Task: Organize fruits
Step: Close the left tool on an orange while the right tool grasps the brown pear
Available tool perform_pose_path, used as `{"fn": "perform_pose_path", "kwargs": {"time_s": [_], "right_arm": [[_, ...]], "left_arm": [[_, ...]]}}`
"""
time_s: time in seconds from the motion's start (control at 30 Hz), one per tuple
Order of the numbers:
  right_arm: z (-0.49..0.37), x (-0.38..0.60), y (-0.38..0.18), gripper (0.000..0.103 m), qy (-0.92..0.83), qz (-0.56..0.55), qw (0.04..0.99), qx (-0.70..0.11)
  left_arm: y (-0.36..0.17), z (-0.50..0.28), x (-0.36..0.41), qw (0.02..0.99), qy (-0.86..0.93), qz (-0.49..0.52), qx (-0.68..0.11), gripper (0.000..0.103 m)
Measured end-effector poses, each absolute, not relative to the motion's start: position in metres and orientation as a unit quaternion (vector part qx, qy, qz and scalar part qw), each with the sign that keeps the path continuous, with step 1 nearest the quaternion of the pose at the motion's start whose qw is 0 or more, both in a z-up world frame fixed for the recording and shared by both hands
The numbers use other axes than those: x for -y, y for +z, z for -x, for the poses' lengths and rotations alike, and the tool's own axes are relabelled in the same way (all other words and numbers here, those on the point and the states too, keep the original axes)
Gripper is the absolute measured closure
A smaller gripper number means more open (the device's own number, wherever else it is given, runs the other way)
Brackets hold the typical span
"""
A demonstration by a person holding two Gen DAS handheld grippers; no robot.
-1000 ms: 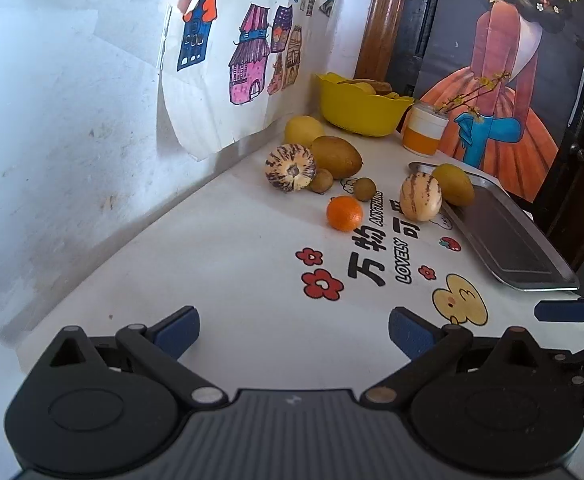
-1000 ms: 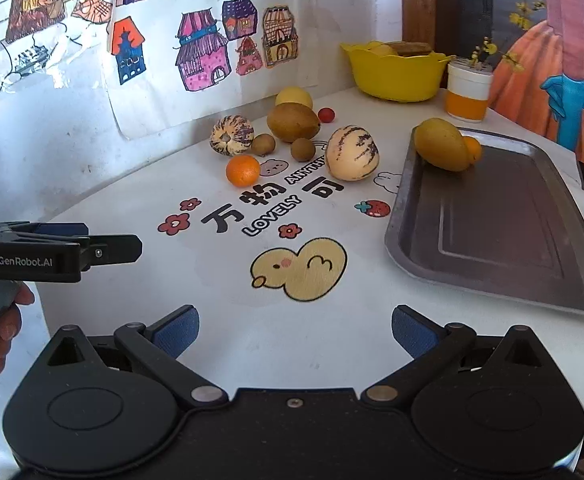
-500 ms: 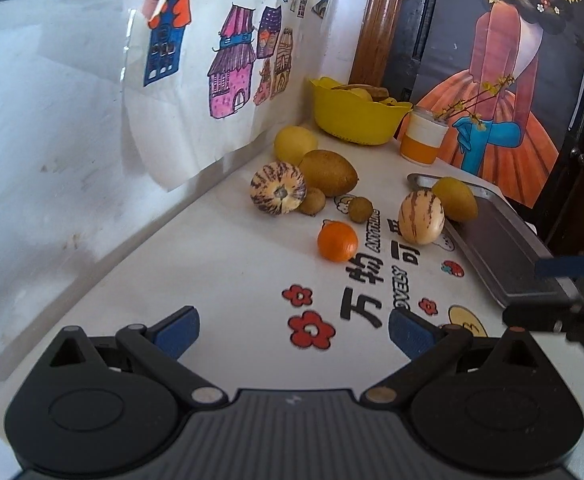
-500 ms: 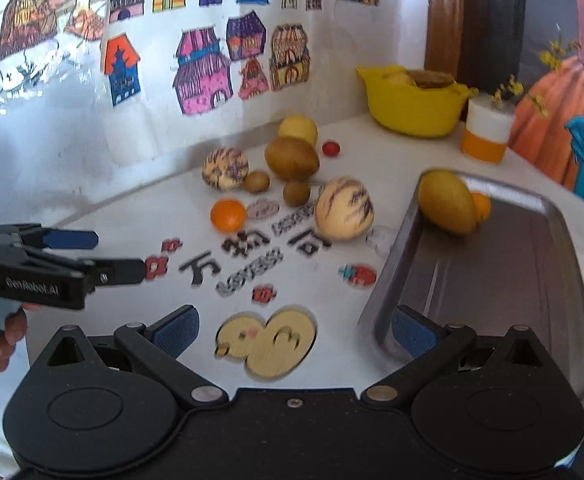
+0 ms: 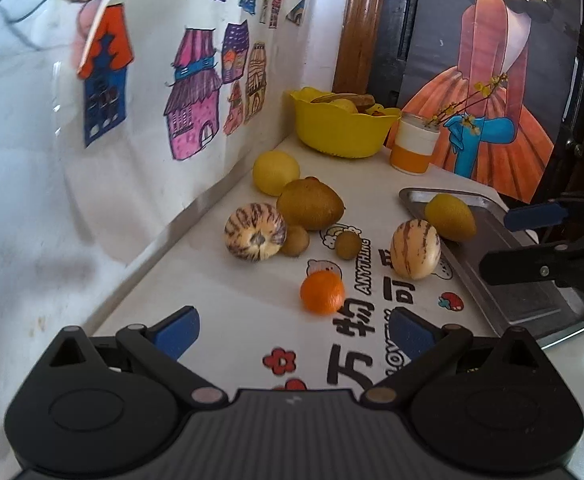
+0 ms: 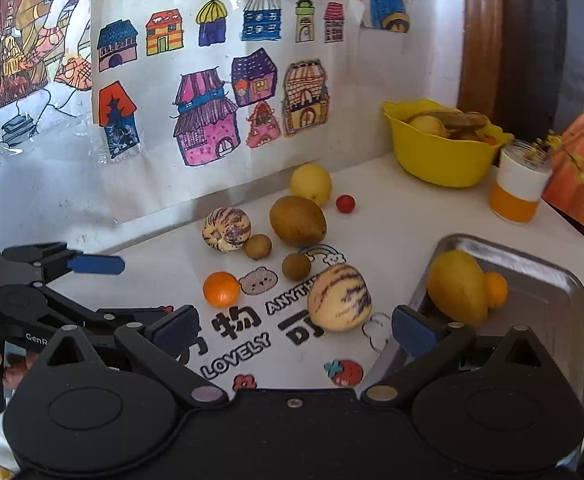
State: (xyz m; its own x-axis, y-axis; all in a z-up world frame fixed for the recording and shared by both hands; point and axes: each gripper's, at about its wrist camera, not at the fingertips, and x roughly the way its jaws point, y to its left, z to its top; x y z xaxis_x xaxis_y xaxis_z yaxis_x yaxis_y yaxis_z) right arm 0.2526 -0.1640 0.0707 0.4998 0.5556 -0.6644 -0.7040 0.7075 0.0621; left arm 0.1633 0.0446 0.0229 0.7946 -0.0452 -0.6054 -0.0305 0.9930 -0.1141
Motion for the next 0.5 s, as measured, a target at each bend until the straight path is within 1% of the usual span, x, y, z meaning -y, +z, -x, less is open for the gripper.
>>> {"fn": "perform_pose_path", "kwargs": {"time_s": [0.33,0.43,0.5], "right_arm": [[-0.288,0.147,0.052,0.001,0.394,0.104,0.846,-0.343],[-0.298,0.14,0.049,0.002,0.403,0.12,0.841,-0.342],[-0.308,0.134,0.048,0.004,0.415,0.139,0.834,-0.336]], "left_arm": [[0.008,-0.186,-0.033,0.94,-0.013,0.051,-0.338,0.0],[0.006,-0.19,-0.032,0.94,-0.012,0.058,-0.335,0.001],[0.005,-0.192,-0.03,0.941,-0.009,0.058,-0.333,0.005]]}}
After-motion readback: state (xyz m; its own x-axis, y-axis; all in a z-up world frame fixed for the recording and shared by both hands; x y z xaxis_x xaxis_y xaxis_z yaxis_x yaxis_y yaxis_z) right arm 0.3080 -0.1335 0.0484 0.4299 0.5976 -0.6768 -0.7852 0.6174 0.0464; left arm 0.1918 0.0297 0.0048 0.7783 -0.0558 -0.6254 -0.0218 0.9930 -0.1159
